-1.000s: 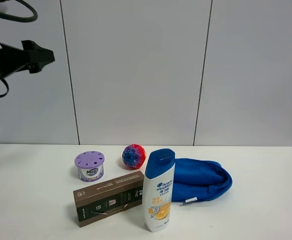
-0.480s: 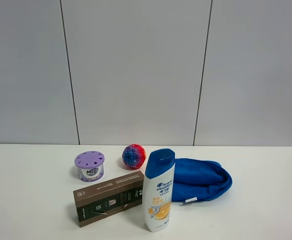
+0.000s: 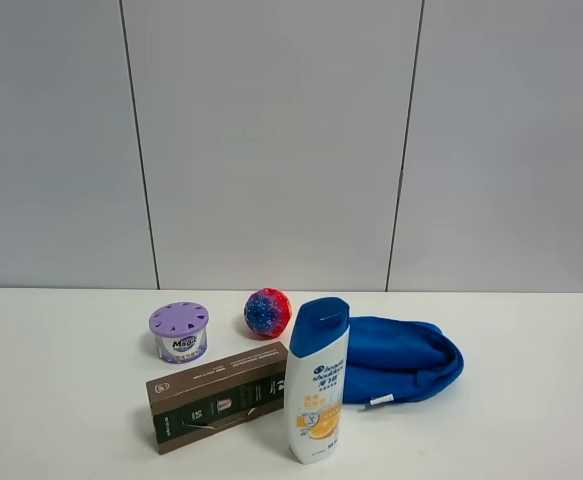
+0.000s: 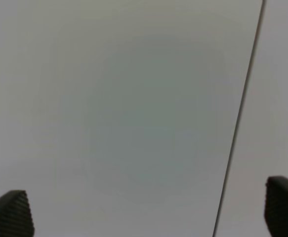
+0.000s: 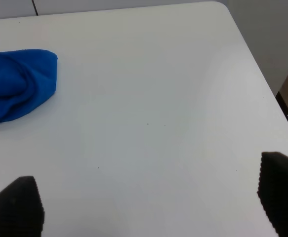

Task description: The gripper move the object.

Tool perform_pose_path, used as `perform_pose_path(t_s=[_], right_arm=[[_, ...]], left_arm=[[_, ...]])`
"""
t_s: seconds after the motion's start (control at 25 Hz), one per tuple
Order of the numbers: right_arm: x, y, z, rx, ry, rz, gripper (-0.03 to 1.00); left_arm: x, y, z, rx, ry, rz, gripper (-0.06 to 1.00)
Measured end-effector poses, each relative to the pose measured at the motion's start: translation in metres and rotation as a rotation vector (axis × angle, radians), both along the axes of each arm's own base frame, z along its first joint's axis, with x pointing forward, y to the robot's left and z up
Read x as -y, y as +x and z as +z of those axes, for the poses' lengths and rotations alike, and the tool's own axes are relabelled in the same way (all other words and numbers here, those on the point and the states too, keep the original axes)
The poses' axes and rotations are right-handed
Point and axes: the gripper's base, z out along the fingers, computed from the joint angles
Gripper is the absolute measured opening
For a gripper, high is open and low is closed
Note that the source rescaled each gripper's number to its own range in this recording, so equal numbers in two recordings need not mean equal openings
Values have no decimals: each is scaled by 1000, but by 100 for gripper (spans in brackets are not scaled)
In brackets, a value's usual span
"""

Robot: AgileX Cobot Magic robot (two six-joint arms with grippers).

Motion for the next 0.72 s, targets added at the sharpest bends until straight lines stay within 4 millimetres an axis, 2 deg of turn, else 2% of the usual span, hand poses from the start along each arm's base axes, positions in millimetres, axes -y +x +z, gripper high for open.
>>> perform_pose_path(t_s=[0.24, 0.52, 0.72], right_arm=[[0, 0, 0, 0, 0, 0, 100], [0, 0, 0, 0, 0, 0, 100], [0, 0, 0, 0, 0, 0, 100]], left_arm=[[2, -37, 16, -2, -47, 64, 92], [3, -88, 19, -72, -105, 183, 92], [16, -117, 19, -68, -209, 89, 92]])
